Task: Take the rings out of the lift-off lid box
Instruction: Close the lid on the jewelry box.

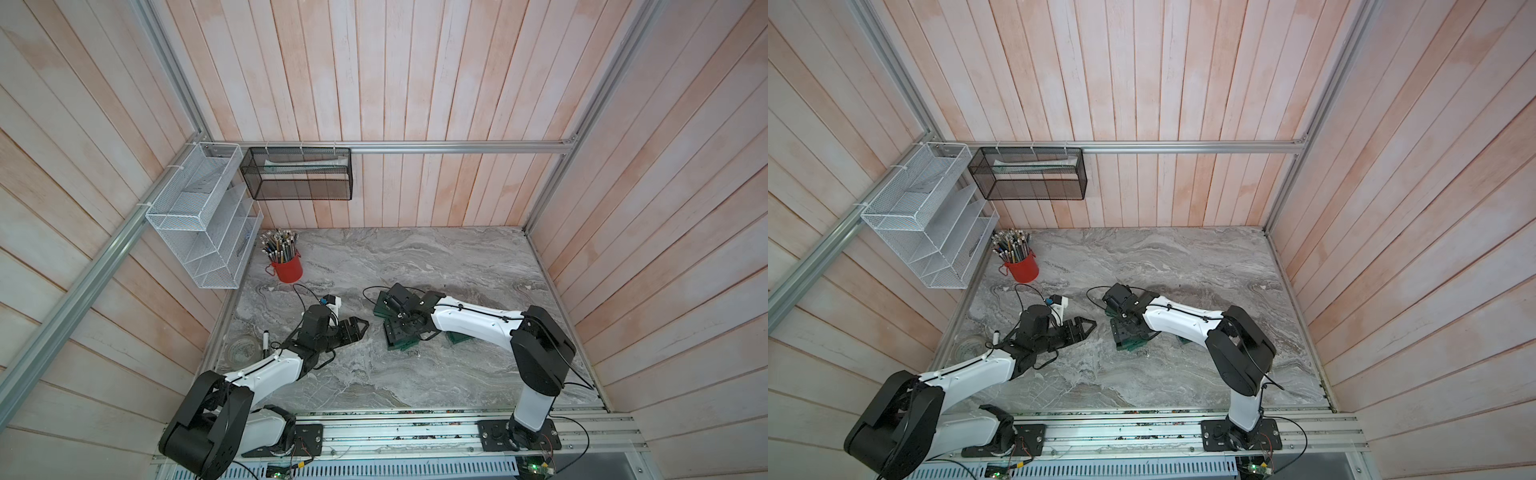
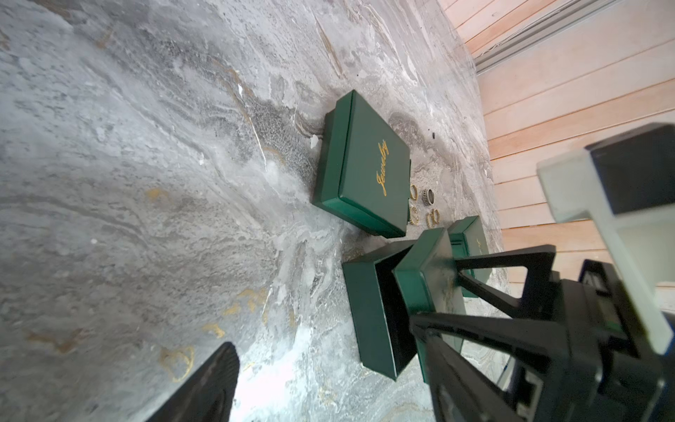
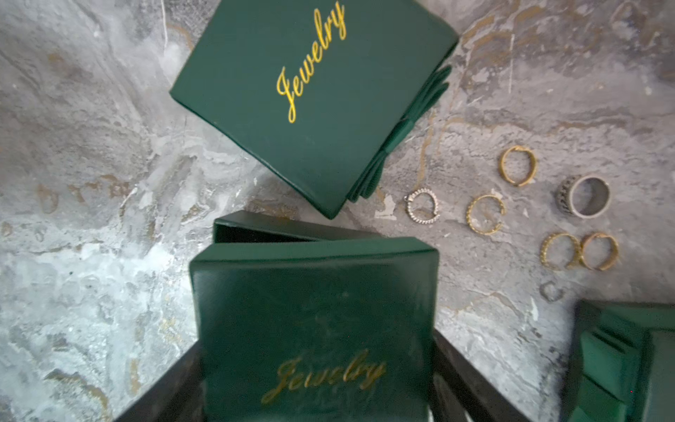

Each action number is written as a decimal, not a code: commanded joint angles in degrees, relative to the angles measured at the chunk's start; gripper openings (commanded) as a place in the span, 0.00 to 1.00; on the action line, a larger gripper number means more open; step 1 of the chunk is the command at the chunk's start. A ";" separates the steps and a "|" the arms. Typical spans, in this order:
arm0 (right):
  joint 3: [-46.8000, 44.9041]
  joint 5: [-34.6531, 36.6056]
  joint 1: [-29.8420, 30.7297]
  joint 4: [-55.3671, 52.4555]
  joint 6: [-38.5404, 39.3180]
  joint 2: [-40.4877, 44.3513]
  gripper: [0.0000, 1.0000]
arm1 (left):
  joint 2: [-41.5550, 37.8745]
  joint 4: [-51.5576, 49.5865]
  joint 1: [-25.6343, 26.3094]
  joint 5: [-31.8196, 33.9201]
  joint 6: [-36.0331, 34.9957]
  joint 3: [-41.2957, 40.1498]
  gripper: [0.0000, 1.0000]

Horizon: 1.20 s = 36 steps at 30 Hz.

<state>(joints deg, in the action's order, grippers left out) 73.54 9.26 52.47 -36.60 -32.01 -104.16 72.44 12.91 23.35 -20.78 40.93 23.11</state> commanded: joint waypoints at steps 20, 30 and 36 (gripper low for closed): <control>7.08 -1.01 1.39 -6.48 -8.37 -5.92 0.79 | -0.70 1.95 -1.04 -2.28 -4.41 -1.74 0.82; 9.69 1.01 2.46 -9.07 -9.39 -6.88 0.79 | -1.02 2.83 -1.28 -2.98 -4.85 -2.70 0.83; 10.36 1.03 2.80 -9.72 -9.82 -7.43 0.80 | -1.16 2.83 -1.45 -2.94 -5.31 -2.94 0.83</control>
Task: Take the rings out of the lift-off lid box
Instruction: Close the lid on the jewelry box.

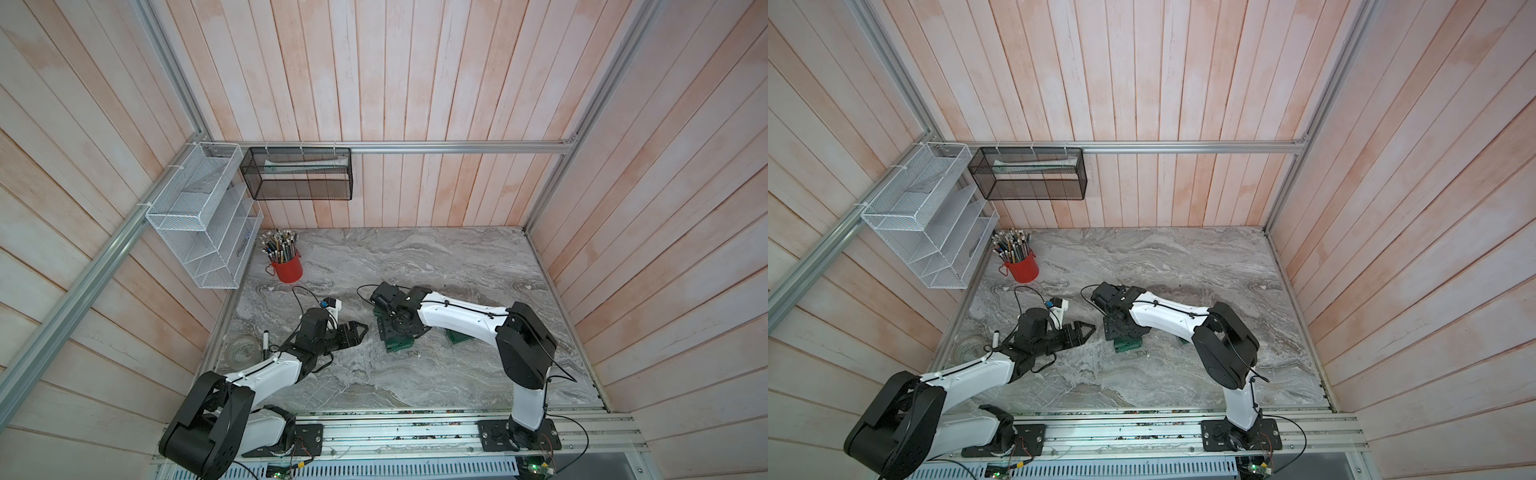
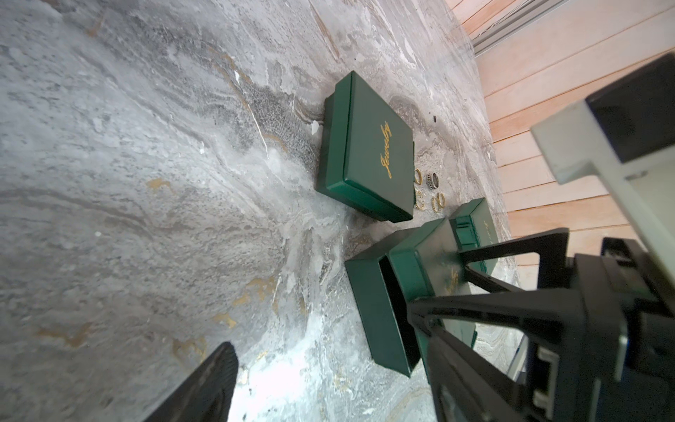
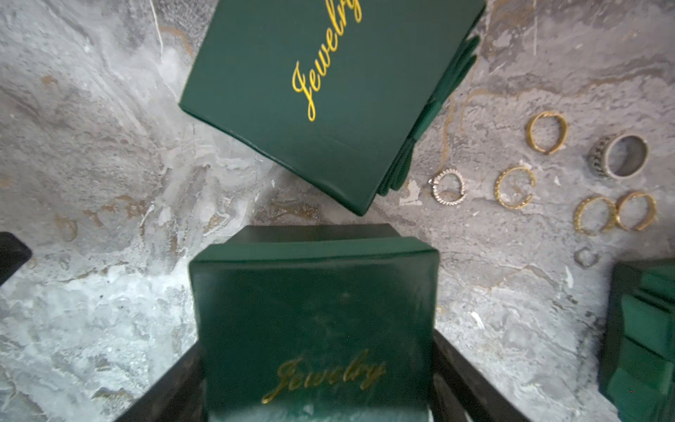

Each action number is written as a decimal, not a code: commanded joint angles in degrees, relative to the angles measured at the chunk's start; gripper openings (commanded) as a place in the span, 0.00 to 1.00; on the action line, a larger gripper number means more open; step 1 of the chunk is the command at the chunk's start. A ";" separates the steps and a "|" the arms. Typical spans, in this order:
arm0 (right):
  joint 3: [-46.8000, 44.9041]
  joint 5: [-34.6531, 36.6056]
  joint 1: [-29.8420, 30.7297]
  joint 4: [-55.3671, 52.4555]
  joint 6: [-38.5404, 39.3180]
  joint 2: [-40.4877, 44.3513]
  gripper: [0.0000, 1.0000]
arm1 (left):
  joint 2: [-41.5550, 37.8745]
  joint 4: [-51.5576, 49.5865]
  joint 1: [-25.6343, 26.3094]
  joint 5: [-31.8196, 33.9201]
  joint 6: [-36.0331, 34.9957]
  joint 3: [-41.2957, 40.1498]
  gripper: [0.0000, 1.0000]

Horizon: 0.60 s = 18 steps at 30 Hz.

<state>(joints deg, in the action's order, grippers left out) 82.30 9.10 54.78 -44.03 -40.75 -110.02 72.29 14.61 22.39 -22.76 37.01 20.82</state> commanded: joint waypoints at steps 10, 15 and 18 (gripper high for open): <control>1.81 1.66 0.89 -2.86 -1.52 -2.13 0.81 | -0.99 1.41 -0.65 -1.15 -1.42 -0.96 0.83; 1.96 1.86 1.11 -3.23 -1.61 -2.05 0.83 | -0.80 1.56 -0.60 -1.15 -1.39 -0.96 0.83; 1.66 1.98 1.29 -2.99 -1.70 -1.71 0.84 | -0.54 1.74 -0.68 -1.16 -1.42 -0.85 0.83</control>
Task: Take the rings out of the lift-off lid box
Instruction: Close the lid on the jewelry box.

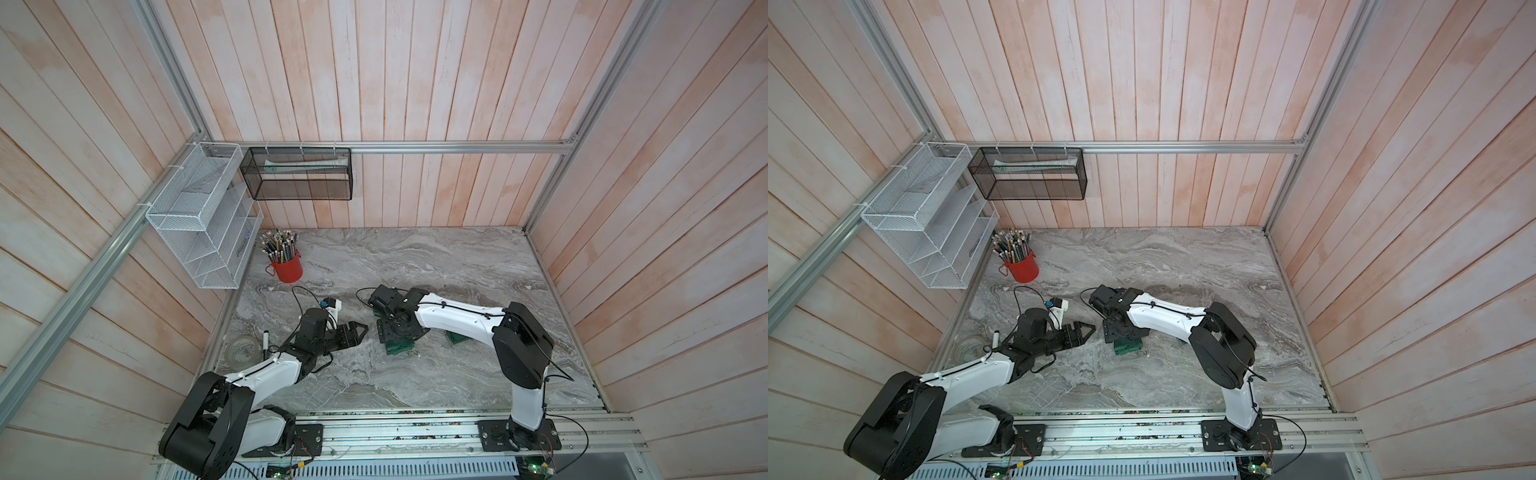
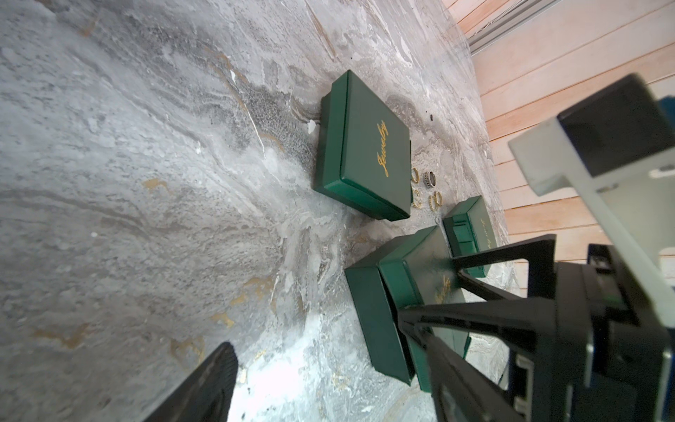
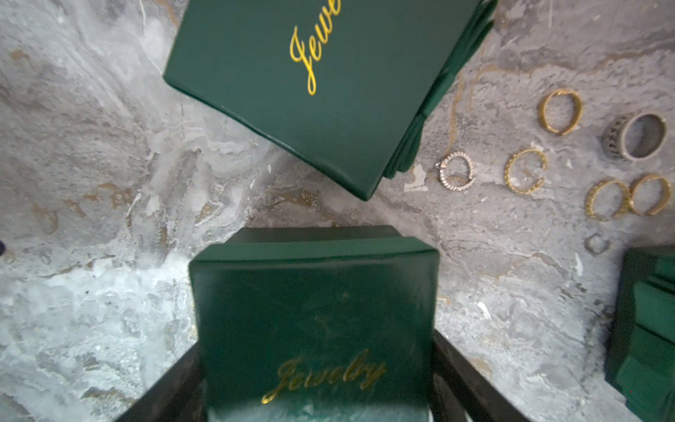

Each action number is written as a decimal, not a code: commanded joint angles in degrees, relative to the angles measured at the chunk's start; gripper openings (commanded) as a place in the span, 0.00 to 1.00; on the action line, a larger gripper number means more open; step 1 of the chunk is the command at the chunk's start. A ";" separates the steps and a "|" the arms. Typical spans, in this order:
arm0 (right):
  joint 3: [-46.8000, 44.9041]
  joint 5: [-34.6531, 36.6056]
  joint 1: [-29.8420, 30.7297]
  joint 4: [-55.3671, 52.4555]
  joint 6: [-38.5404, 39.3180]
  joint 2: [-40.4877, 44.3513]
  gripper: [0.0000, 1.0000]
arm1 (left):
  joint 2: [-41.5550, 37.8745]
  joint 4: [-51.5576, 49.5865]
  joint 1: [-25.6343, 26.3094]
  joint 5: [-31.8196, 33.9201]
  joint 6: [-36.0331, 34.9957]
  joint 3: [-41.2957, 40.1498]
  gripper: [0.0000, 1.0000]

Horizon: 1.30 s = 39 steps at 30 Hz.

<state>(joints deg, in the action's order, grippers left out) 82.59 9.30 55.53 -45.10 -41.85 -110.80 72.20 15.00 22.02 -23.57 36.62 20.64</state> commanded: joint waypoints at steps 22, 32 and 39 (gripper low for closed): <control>0.14 3.53 1.34 -1.64 -1.92 0.70 0.86 | 0.44 2.31 -0.31 -0.47 -1.11 -1.04 0.83; -0.41 4.26 2.04 -0.90 -1.93 2.23 0.86 | 1.27 2.92 -0.31 -0.90 -1.16 -1.04 0.83; -0.96 4.89 2.30 -0.52 -2.12 3.52 0.86 | 1.27 3.19 -0.33 -0.69 -0.93 -1.29 0.83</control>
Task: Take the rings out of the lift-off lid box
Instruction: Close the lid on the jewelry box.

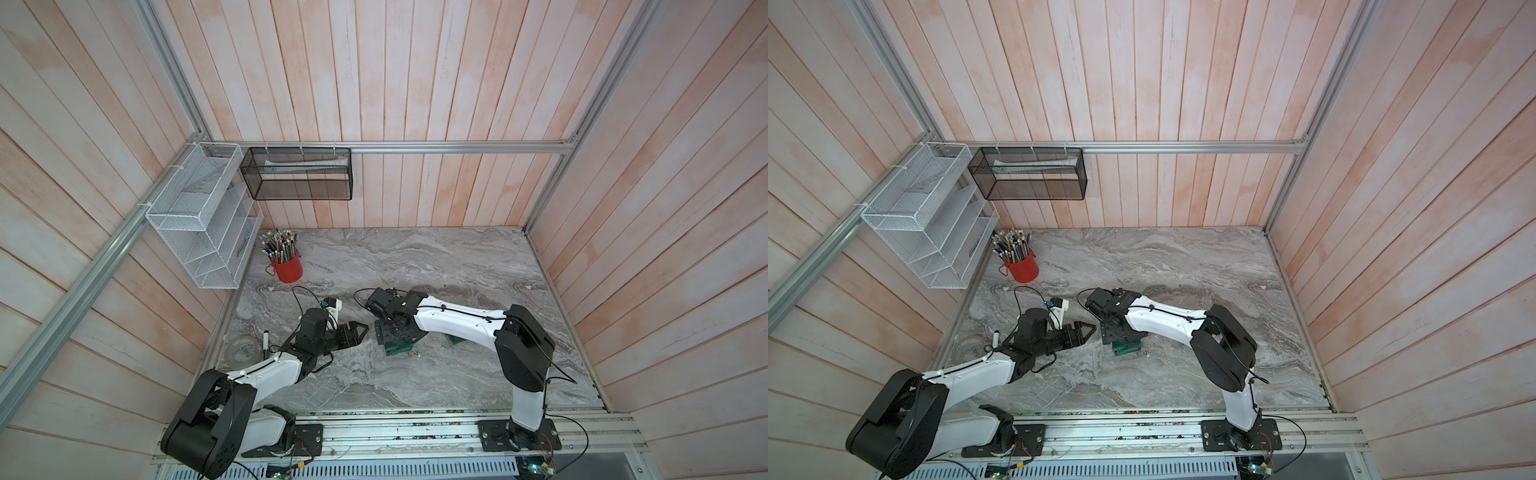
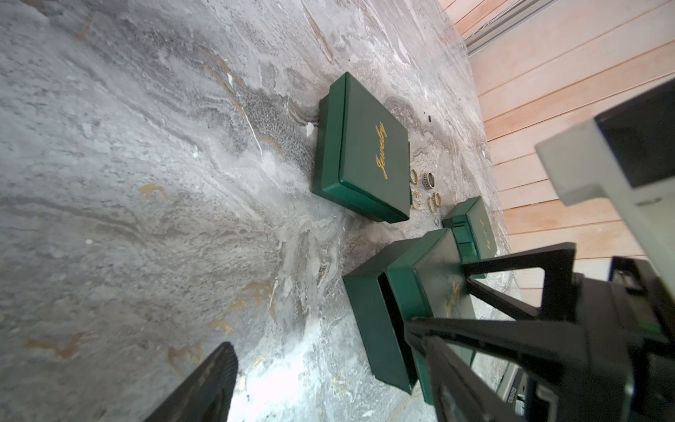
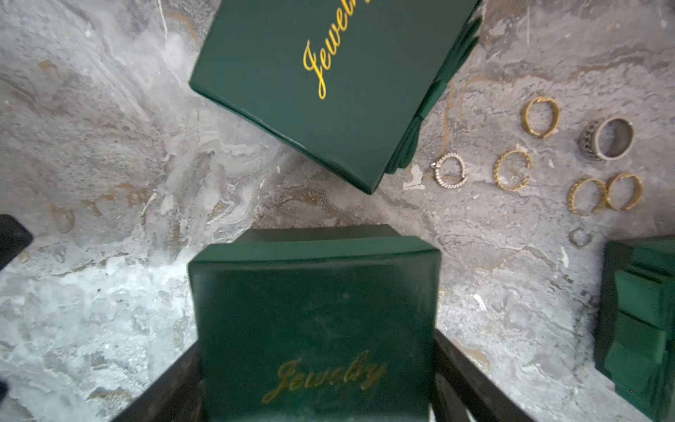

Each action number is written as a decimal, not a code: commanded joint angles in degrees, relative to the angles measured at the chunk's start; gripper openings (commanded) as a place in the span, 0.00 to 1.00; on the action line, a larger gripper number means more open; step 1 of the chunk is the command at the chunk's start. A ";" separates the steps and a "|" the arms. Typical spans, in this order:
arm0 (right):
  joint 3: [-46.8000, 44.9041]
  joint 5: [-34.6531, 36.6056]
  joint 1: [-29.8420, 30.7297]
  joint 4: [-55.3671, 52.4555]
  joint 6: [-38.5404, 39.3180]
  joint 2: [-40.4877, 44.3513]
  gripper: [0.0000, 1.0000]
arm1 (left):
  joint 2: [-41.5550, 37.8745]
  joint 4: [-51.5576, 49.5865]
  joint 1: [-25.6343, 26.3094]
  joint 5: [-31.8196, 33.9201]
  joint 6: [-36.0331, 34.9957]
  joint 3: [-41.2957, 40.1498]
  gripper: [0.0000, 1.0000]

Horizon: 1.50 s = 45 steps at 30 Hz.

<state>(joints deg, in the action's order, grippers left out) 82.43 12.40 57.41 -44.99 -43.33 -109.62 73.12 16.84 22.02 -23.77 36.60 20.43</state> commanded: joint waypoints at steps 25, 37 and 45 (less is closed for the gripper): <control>-1.93 -0.14 1.13 0.23 -0.02 0.73 0.87 | -0.06 1.35 -0.27 -0.40 -0.74 -1.42 0.83; -1.86 -0.27 1.56 -0.20 0.00 -0.15 0.87 | 0.01 1.18 -0.26 -0.40 -0.74 -1.35 0.83; -1.84 0.00 1.92 -0.36 0.29 -0.83 0.87 | 0.00 1.18 -0.30 -0.38 -0.66 -1.35 0.83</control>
<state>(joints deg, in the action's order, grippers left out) 81.21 11.94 58.89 -44.62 -43.29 -109.03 73.12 17.41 22.02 -23.77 36.60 20.01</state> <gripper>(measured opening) 0.874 0.830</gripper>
